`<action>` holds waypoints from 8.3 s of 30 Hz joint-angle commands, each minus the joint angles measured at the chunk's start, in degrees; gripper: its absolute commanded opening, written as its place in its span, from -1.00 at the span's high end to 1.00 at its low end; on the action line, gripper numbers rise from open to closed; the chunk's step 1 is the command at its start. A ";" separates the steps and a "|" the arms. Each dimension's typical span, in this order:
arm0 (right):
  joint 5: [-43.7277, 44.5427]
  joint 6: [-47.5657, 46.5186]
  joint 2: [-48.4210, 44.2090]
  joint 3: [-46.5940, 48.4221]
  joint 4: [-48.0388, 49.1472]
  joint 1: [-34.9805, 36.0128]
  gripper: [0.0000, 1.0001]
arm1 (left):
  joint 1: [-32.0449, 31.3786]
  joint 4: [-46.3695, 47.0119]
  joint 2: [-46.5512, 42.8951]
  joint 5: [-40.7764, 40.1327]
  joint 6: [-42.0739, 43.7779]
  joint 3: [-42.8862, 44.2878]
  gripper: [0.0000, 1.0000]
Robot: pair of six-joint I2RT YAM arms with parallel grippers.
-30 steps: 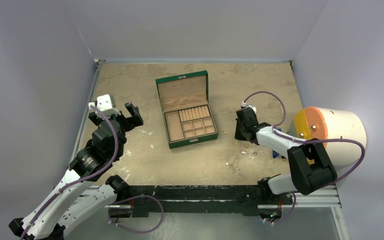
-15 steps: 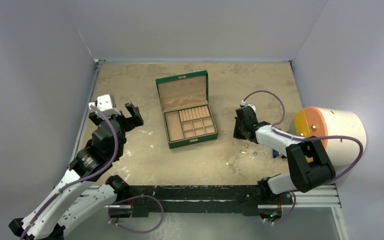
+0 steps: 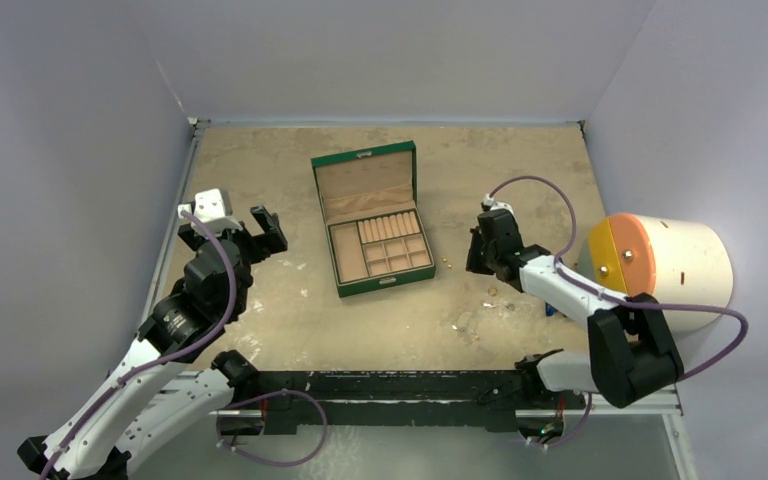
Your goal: Organize the mixed jewelry
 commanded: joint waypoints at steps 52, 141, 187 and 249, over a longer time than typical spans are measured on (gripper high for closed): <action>-25.53 -83.67 -8.27 10.89 2.08 48.75 1.00 | 0.05 -4.50 14.03 76.27 -4.57 -2.80 -0.42; -22.34 -4.76 -24.55 -2.46 38.38 41.37 0.03 | -0.70 31.78 -2.19 62.56 -19.09 -9.33 1.00; -18.69 13.09 -15.62 5.82 64.37 41.19 0.37 | -0.72 42.78 -8.83 66.24 -29.97 -12.83 1.00; 13.85 -9.22 15.06 32.65 0.01 25.20 1.00 | -0.57 -5.41 -8.55 18.00 -10.30 -4.71 -0.43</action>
